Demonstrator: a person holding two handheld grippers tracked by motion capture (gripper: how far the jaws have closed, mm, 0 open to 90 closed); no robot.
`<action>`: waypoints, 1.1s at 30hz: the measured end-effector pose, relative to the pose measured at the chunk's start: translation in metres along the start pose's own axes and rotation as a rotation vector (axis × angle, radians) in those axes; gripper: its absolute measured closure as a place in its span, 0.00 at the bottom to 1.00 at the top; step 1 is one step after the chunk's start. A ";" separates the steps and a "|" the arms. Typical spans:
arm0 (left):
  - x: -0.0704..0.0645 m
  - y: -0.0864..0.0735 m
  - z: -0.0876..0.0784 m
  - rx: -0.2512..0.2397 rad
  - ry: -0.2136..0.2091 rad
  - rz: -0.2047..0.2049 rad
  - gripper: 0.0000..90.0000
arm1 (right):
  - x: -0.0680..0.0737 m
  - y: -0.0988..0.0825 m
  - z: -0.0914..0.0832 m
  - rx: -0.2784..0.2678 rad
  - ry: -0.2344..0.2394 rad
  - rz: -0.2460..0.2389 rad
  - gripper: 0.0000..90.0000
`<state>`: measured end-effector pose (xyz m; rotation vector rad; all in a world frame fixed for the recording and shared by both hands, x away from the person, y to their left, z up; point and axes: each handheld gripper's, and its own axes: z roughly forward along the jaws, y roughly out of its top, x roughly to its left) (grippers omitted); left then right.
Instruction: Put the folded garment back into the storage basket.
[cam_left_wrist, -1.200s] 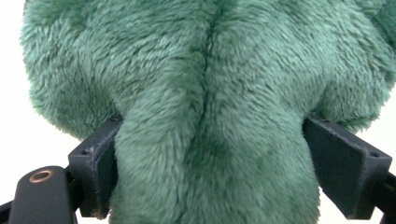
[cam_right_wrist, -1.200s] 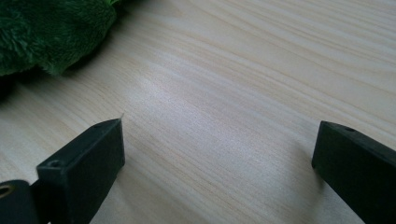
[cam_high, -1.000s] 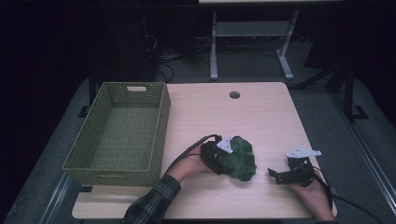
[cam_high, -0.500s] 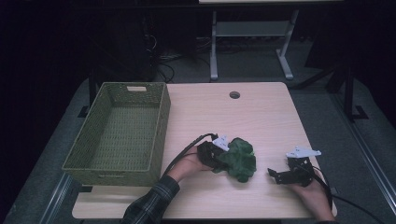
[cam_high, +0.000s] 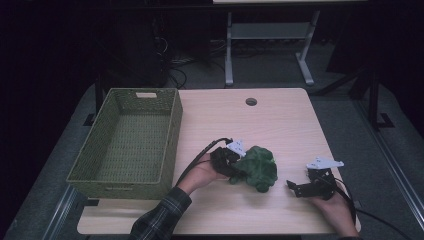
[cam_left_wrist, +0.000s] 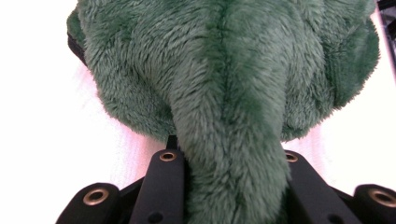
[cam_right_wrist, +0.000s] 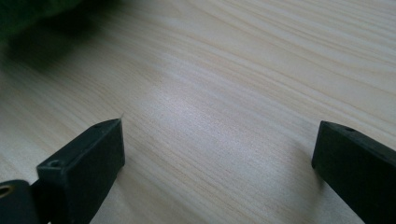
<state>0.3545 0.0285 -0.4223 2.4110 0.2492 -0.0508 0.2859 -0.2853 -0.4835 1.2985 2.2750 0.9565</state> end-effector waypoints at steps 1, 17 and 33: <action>-0.001 0.001 -0.004 -0.007 0.003 0.000 0.82 | 0.000 0.000 0.000 0.000 0.000 0.000 0.02; 0.003 0.010 -0.068 -0.012 0.070 -0.039 0.82 | 0.000 0.000 0.000 0.002 0.001 -0.005 0.02; 0.010 0.004 -0.132 -0.027 0.134 -0.079 0.81 | 0.000 0.000 0.000 0.001 0.000 -0.002 0.02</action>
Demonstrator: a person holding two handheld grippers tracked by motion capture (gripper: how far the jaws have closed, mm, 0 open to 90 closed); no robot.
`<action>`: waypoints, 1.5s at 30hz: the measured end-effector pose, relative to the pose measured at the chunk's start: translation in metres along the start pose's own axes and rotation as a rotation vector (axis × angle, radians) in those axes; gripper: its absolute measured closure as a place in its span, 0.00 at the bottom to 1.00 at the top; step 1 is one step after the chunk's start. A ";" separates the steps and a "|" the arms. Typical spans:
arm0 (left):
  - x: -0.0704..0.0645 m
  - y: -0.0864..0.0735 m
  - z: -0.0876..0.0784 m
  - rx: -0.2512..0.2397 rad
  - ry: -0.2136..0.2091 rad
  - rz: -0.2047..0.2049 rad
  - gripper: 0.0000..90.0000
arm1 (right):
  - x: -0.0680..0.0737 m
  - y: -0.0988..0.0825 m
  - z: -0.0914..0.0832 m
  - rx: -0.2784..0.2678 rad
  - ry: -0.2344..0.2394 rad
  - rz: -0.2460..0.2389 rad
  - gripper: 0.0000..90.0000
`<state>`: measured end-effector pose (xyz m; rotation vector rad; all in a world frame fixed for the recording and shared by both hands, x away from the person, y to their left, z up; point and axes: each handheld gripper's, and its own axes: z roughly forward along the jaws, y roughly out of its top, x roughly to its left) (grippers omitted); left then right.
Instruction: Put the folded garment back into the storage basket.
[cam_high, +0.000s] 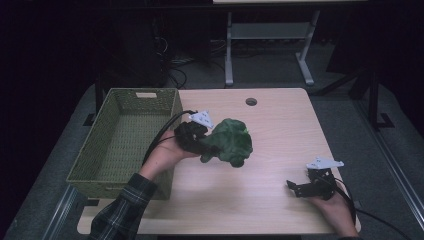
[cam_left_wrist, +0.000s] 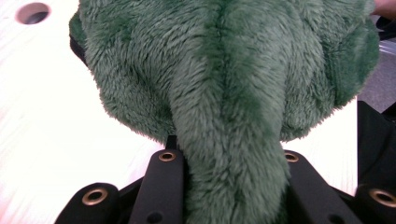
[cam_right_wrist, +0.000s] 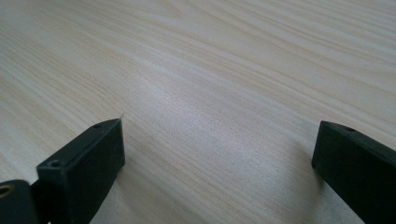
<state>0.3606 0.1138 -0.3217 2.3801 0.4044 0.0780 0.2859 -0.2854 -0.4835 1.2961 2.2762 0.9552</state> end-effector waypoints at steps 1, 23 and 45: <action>0.001 -0.001 -0.004 -0.002 0.008 -0.004 0.81 | 0.000 0.000 0.000 0.000 0.000 0.000 0.02; 0.038 -0.061 -0.112 -0.055 0.225 -0.145 0.81 | 0.000 0.001 0.001 0.007 -0.009 0.009 0.00; 0.080 -0.162 -0.127 0.022 0.436 -0.381 0.81 | 0.000 0.001 0.001 0.008 -0.009 0.010 0.00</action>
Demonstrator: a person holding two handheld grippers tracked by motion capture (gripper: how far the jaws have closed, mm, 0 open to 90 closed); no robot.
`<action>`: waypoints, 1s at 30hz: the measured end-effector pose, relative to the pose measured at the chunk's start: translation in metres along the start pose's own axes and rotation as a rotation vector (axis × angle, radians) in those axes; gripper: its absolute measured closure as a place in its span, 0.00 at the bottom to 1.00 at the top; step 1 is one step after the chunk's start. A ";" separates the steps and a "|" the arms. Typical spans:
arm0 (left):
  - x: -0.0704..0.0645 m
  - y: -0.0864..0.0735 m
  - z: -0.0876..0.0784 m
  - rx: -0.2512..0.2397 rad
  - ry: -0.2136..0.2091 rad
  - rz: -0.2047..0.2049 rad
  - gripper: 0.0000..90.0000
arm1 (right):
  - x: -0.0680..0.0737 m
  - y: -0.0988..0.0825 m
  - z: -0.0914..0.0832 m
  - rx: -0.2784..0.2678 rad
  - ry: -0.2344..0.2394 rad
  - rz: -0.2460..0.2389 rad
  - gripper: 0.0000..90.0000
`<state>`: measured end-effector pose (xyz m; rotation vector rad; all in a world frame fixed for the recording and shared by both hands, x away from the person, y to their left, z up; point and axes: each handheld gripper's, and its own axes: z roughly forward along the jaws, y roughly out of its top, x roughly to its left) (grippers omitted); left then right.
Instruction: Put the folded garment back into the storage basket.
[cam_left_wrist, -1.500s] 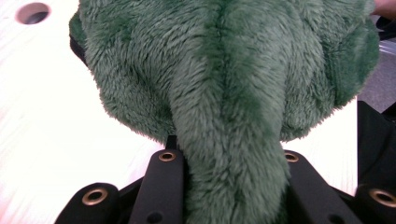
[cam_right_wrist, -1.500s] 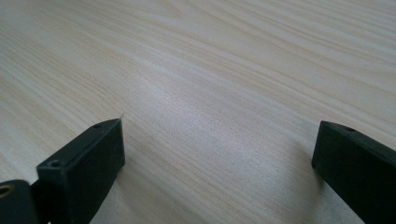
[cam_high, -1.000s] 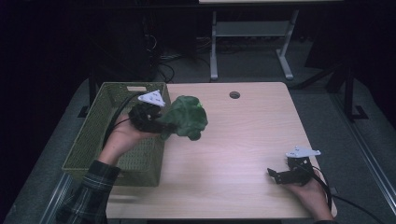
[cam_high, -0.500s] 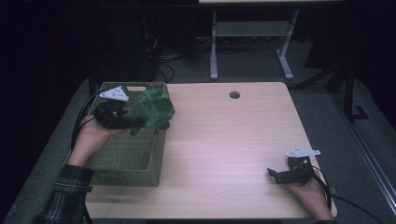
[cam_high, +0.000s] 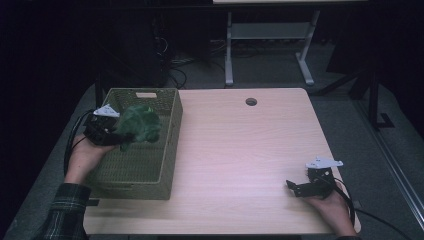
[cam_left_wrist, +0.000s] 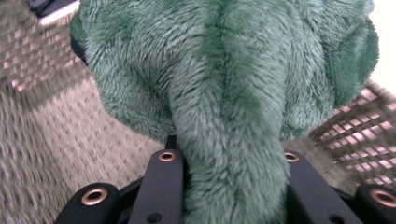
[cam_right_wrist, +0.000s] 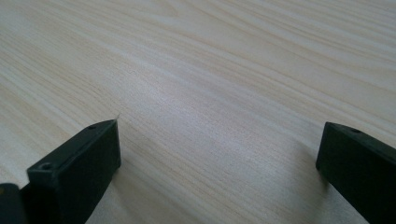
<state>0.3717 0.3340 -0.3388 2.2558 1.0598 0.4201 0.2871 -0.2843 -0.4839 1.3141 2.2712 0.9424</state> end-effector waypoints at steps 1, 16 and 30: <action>0.002 -0.003 0.003 0.008 0.001 0.001 0.81 | 0.000 0.000 0.000 0.000 0.000 0.000 0.00; 0.008 -0.028 0.046 0.111 -0.049 -0.040 0.80 | 0.000 0.000 0.000 0.000 0.000 0.002 0.00; 0.008 -0.032 0.053 0.121 -0.038 -0.048 0.29 | 0.001 0.000 0.000 0.000 0.001 0.003 0.00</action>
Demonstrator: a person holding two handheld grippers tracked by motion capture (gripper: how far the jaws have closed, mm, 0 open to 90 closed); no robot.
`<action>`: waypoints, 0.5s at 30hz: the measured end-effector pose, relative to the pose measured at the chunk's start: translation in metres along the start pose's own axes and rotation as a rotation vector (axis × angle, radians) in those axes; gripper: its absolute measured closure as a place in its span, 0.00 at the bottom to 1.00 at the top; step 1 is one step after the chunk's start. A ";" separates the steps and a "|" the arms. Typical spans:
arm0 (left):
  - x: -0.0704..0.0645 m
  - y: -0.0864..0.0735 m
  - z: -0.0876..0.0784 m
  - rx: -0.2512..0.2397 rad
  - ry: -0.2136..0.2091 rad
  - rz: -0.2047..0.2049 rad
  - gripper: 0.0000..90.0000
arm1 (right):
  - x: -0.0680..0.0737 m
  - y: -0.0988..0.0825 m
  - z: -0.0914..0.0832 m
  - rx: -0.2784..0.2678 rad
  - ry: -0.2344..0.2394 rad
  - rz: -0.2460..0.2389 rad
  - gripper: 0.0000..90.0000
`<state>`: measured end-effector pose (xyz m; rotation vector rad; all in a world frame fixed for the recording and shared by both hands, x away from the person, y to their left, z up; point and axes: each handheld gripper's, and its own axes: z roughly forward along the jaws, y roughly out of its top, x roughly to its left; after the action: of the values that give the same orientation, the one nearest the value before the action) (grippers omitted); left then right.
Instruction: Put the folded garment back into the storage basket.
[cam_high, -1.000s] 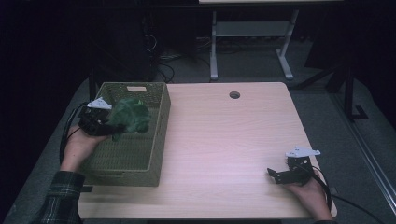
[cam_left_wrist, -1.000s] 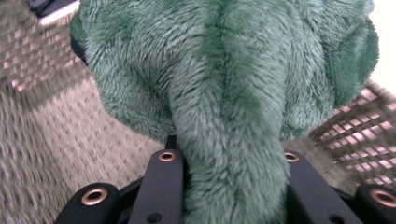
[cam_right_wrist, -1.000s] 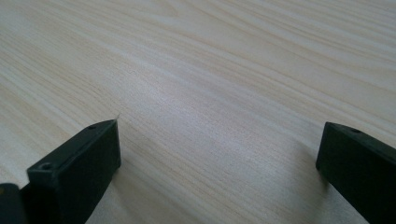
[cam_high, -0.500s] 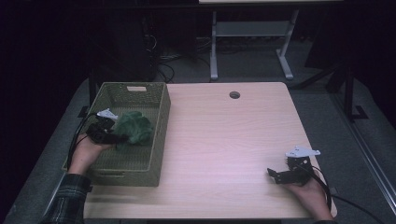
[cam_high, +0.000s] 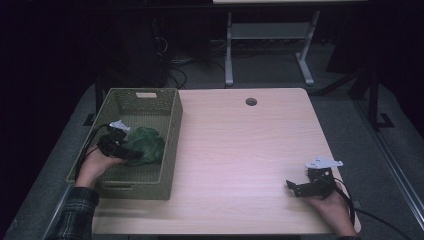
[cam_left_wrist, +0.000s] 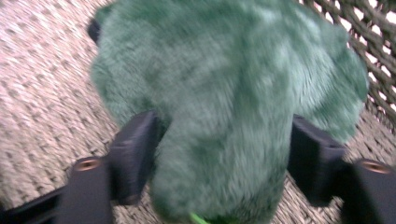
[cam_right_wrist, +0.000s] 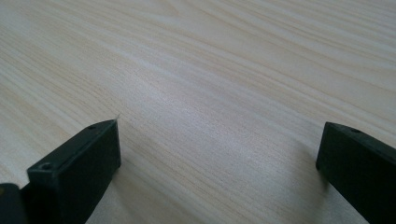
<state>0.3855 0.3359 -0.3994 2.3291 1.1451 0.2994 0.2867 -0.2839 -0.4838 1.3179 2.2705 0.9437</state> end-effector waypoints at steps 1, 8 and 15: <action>0.000 0.000 -0.003 -0.016 0.000 -0.003 0.27 | 0.000 0.000 0.000 0.000 0.000 0.000 0.00; -0.006 0.007 -0.024 -0.099 0.009 -0.002 0.22 | 0.000 0.000 0.000 0.000 0.001 0.000 0.00; -0.024 0.021 -0.032 -0.158 -0.028 0.007 0.20 | 0.000 0.000 0.000 0.000 0.000 0.000 0.00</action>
<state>0.3716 0.3172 -0.3606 2.1929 1.0607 0.3463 0.2867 -0.2839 -0.4838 1.3176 2.2711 0.9437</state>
